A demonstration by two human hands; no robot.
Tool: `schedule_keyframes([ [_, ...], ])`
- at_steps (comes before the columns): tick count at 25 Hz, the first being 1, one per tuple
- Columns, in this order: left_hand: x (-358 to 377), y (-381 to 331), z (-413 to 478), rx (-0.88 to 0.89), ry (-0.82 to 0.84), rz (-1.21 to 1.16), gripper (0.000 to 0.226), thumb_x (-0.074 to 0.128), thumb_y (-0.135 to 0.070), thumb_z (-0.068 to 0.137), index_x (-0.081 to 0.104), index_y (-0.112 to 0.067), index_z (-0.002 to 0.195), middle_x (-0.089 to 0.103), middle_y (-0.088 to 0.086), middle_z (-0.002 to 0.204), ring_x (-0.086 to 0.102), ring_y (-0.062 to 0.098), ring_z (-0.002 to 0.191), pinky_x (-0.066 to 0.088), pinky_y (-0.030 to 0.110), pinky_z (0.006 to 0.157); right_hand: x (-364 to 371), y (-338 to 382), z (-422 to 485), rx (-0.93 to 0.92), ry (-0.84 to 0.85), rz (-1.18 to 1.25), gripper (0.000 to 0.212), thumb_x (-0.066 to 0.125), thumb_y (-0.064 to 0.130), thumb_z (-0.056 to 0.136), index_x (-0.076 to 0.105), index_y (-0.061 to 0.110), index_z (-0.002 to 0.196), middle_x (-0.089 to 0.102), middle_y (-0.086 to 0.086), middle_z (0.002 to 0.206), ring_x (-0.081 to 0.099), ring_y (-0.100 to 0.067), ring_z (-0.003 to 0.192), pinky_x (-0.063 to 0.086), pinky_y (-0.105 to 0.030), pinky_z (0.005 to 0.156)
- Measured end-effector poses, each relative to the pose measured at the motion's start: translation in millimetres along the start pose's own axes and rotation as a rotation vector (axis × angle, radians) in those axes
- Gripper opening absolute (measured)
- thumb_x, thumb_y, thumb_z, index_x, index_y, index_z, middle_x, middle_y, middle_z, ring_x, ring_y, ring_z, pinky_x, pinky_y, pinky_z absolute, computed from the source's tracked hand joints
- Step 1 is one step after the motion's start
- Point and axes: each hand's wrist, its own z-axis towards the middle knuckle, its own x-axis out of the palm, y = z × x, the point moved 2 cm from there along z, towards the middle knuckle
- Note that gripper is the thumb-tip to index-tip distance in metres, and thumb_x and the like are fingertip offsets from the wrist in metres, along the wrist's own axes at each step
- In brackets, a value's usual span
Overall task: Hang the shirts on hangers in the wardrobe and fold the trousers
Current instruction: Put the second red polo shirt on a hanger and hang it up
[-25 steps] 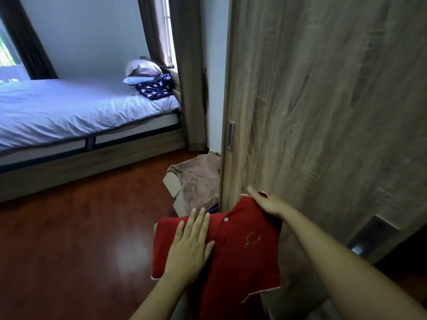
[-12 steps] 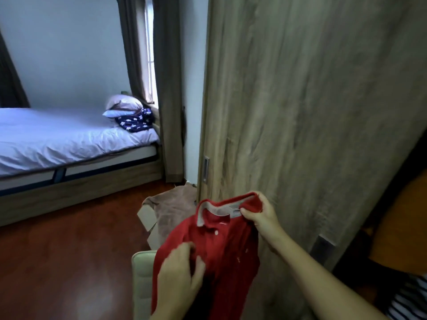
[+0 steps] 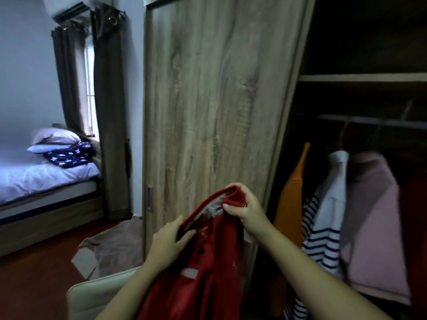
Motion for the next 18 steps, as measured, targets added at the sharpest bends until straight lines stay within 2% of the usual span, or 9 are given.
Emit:
schedule_keyframes([
  [1, 2, 1, -2, -0.011, 0.028, -0.088, 0.045, 0.044, -0.062, 0.070, 0.055, -0.021, 0.082, 0.063, -0.004, 0.075, 0.056, 0.008, 0.074, 0.047, 0.035, 0.071, -15, 8, -5, 0.019, -0.057, 0.031, 0.036, 0.060, -0.016, 0.074, 0.054, 0.013, 0.094, 0.063, 0.003, 0.072, 0.062, -0.005, 0.064, 0.052, -0.018, 0.060],
  [3, 3, -1, 3, -0.024, 0.055, -0.268, 0.029, 0.057, -0.049, 0.072, 0.058, -0.023, 0.085, 0.067, 0.005, 0.076, 0.059, 0.010, 0.072, 0.049, 0.036, 0.071, -49, 24, -17, 0.020, -0.173, 0.027, 0.037, 0.059, -0.017, 0.075, 0.055, 0.016, 0.092, 0.066, 0.005, 0.070, 0.063, -0.006, 0.063, 0.053, -0.019, 0.059],
  [6, -14, -31, 23, 0.028, -0.005, -0.371, 0.016, 0.059, -0.034, 0.072, 0.064, -0.034, 0.087, 0.069, -0.005, 0.082, 0.062, 0.008, 0.075, 0.051, 0.029, 0.073, -86, 44, -36, 0.049, -0.223, -0.093, 0.036, 0.064, -0.004, 0.059, 0.056, 0.018, 0.086, 0.064, 0.010, 0.064, 0.060, -0.005, 0.061, 0.050, -0.017, 0.059],
  [8, -24, -63, 40, 0.087, -0.059, -0.363, 0.017, 0.054, -0.035, 0.070, 0.067, -0.030, 0.081, 0.068, -0.007, 0.073, 0.060, 0.005, 0.067, 0.048, 0.024, 0.067, -100, 55, -49, 0.104, -0.220, -0.185, 0.031, 0.058, 0.002, 0.052, 0.055, 0.017, 0.079, 0.060, 0.010, 0.058, 0.056, -0.005, 0.057, 0.046, -0.015, 0.053],
  [10, -35, -102, 51, 0.145, -0.123, -0.265, 0.028, 0.047, -0.039, 0.070, 0.065, -0.017, 0.070, 0.064, 0.000, 0.062, 0.056, 0.005, 0.060, 0.044, 0.021, 0.063, -111, 68, -61, 0.117, -0.244, -0.255, 0.025, 0.054, 0.006, 0.051, 0.053, 0.014, 0.075, 0.057, 0.011, 0.055, 0.053, -0.004, 0.055, 0.042, -0.013, 0.051],
  [13, -44, -148, 54, 0.180, -0.207, -0.214, 0.024, 0.044, -0.031, 0.071, 0.047, -0.020, 0.050, 0.047, -0.003, 0.046, 0.048, -0.001, 0.048, 0.034, 0.012, 0.053, -121, 88, -71, 0.090, -0.246, -0.340, 0.022, 0.060, 0.018, 0.063, 0.054, 0.011, 0.083, 0.058, 0.008, 0.068, 0.055, -0.004, 0.066, 0.045, -0.015, 0.064],
  [15, -43, -161, 53, 0.151, -0.217, -0.224, 0.027, 0.044, -0.033, 0.071, 0.048, -0.016, 0.051, 0.045, -0.002, 0.046, 0.045, 0.002, 0.050, 0.035, 0.017, 0.055, -128, 97, -78, 0.105, -0.303, -0.488, 0.025, 0.059, 0.023, 0.064, 0.056, 0.013, 0.087, 0.058, 0.004, 0.076, 0.054, -0.008, 0.073, 0.044, -0.023, 0.068],
  [17, -34, -158, 50, 0.100, -0.153, -0.212, 0.035, 0.045, -0.037, 0.070, 0.059, -0.007, 0.061, 0.054, 0.005, 0.053, 0.051, 0.012, 0.056, 0.039, 0.020, 0.058, -136, 98, -86, 0.140, -0.423, -0.685, 0.010, 0.053, 0.022, 0.067, 0.055, 0.024, 0.077, 0.056, 0.004, 0.073, 0.052, -0.013, 0.072, 0.041, -0.030, 0.066],
  [18, -28, -155, 48, 0.070, -0.107, -0.214, 0.036, 0.048, -0.038, 0.070, 0.064, -0.006, 0.067, 0.060, 0.008, 0.058, 0.055, 0.016, 0.061, 0.041, 0.023, 0.060, -140, 96, -91, 0.170, -0.462, -0.789, 0.010, 0.049, 0.019, 0.072, 0.052, 0.029, 0.069, 0.055, 0.004, 0.071, 0.053, -0.018, 0.072, 0.040, -0.034, 0.065],
])
